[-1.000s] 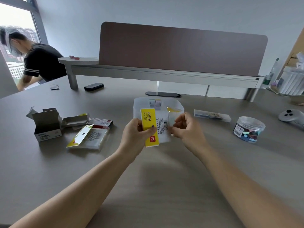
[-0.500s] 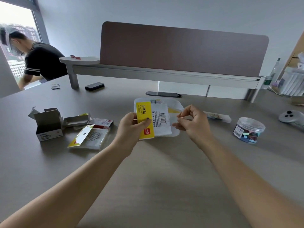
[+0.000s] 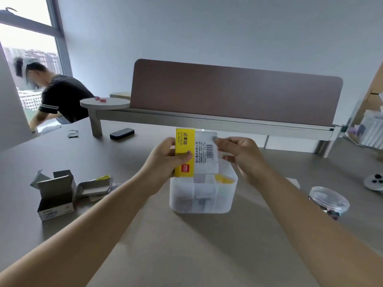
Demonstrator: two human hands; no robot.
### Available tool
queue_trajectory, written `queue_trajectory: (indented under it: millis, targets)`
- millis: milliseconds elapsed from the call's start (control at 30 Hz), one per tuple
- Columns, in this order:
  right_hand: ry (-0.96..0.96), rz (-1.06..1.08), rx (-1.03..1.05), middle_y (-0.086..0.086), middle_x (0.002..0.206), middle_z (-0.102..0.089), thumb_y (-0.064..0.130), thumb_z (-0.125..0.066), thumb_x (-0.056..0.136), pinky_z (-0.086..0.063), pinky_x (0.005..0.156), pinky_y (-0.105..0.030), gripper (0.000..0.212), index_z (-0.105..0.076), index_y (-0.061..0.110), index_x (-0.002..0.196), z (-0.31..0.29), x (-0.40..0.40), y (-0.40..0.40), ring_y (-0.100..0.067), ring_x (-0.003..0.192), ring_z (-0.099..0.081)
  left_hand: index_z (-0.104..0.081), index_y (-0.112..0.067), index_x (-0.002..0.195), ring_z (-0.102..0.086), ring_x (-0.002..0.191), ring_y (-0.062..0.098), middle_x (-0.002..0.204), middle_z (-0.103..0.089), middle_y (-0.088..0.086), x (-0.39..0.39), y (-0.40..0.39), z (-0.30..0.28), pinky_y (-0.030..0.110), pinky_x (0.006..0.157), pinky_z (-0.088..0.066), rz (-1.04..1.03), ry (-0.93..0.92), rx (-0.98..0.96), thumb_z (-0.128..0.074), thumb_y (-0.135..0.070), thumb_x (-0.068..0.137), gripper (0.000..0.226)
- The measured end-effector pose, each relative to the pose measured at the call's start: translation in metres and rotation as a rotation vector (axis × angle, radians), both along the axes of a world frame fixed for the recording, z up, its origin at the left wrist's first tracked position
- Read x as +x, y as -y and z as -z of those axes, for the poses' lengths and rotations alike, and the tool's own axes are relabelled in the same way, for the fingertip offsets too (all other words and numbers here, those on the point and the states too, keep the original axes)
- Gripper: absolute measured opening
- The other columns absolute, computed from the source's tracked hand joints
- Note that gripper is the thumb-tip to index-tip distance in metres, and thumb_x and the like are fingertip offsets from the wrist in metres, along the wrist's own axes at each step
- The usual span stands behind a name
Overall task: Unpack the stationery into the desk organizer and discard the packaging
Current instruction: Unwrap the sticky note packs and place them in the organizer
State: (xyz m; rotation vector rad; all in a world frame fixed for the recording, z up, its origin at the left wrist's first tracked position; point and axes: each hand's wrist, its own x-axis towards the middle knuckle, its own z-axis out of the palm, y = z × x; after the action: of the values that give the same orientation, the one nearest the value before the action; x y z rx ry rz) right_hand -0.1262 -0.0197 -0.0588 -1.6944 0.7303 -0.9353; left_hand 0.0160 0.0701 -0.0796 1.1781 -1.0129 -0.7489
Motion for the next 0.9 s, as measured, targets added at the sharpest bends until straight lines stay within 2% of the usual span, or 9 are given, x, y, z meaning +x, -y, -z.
queue_trajectory:
  millis: [100, 233, 333, 467, 600, 667, 800, 900]
  targets:
    - [0.042, -0.002, 0.075, -0.017, 0.094, -0.065, 0.022, -0.066, 0.077, -0.045, 0.094, -0.046, 0.014, -0.061, 0.011, 0.069, 0.0, 0.009, 0.016, -0.028, 0.094, -0.057, -0.05, -0.019, 0.088, -0.063, 0.081, 0.015, 0.09, -0.063, 0.0, 0.005, 0.012, -0.004, 0.033, 0.072, -0.055, 0.01, 0.009, 0.015, -0.054, -0.002, 0.084, 0.018]
    - [0.078, -0.017, 0.102, -0.01, 0.084, -0.065, 0.02, -0.064, 0.079, -0.043, 0.096, -0.048, 0.016, -0.058, 0.015, 0.065, 0.003, 0.019, 0.032, -0.027, 0.091, -0.056, -0.053, -0.017, 0.089, -0.064, 0.081, 0.016, 0.09, -0.064, 0.001, 0.01, 0.028, -0.002, 0.034, 0.07, -0.056, -0.011, -0.059, 0.032, -0.05, -0.013, 0.088, 0.005]
    - [0.086, -0.013, 0.112, -0.008, 0.08, -0.065, 0.018, -0.065, 0.078, -0.043, 0.097, -0.051, 0.015, -0.059, 0.014, 0.064, 0.008, 0.026, 0.042, -0.027, 0.09, -0.058, -0.052, -0.016, 0.088, -0.063, 0.08, 0.017, 0.09, -0.063, 0.001, 0.014, 0.037, 0.001, 0.035, 0.069, -0.055, -0.055, -0.074, 0.033, -0.046, -0.018, 0.091, 0.007]
    - [0.104, 0.007, 0.129, -0.007, 0.079, -0.066, 0.017, -0.066, 0.077, -0.046, 0.096, -0.048, 0.014, -0.061, 0.013, 0.065, 0.013, 0.032, 0.053, -0.029, 0.094, -0.06, -0.052, -0.017, 0.084, -0.062, 0.078, 0.018, 0.089, -0.063, 0.004, 0.019, 0.044, 0.004, 0.037, 0.07, -0.055, -0.114, -0.036, 0.035, -0.047, -0.018, 0.091, 0.009]
    - [0.124, -0.039, 0.183, -0.008, 0.083, -0.066, 0.017, -0.064, 0.079, -0.049, 0.093, -0.041, 0.013, -0.06, 0.011, 0.068, 0.015, 0.04, 0.06, -0.028, 0.096, -0.061, -0.053, -0.015, 0.084, -0.063, 0.075, 0.016, 0.086, -0.063, 0.003, 0.025, 0.049, 0.006, 0.033, 0.066, -0.056, -0.126, -0.036, 0.018, -0.046, -0.019, 0.091, 0.01]
    - [0.163, -0.075, 0.229, -0.007, 0.079, -0.068, 0.015, -0.062, 0.08, -0.052, 0.087, -0.035, 0.014, -0.059, 0.009, 0.068, 0.013, 0.043, 0.062, -0.025, 0.087, -0.063, -0.052, -0.014, 0.084, -0.063, 0.075, 0.016, 0.085, -0.063, 0.003, 0.028, 0.05, 0.007, 0.031, 0.063, -0.057, -0.126, -0.059, 0.005, -0.046, -0.019, 0.091, 0.011]
    - [0.273, -0.11, 0.315, 0.003, 0.055, -0.069, 0.009, -0.06, 0.081, -0.055, 0.057, -0.018, 0.014, -0.058, 0.005, 0.068, 0.01, 0.049, 0.064, -0.01, 0.056, -0.065, -0.052, -0.013, 0.085, -0.063, 0.077, 0.017, 0.088, -0.064, 0.004, 0.03, 0.052, 0.006, 0.03, 0.063, -0.057, -0.114, -0.119, -0.027, -0.044, -0.019, 0.091, 0.012]
    - [0.305, -0.112, 0.325, 0.003, 0.052, -0.069, 0.007, -0.059, 0.082, -0.055, 0.054, -0.017, 0.012, -0.058, 0.002, 0.07, 0.011, 0.052, 0.063, -0.007, 0.052, -0.065, -0.052, -0.012, 0.086, -0.063, 0.08, 0.017, 0.091, -0.064, 0.003, 0.031, 0.052, 0.007, 0.032, 0.066, -0.057, -0.11, -0.141, -0.039, -0.043, -0.019, 0.092, 0.013]
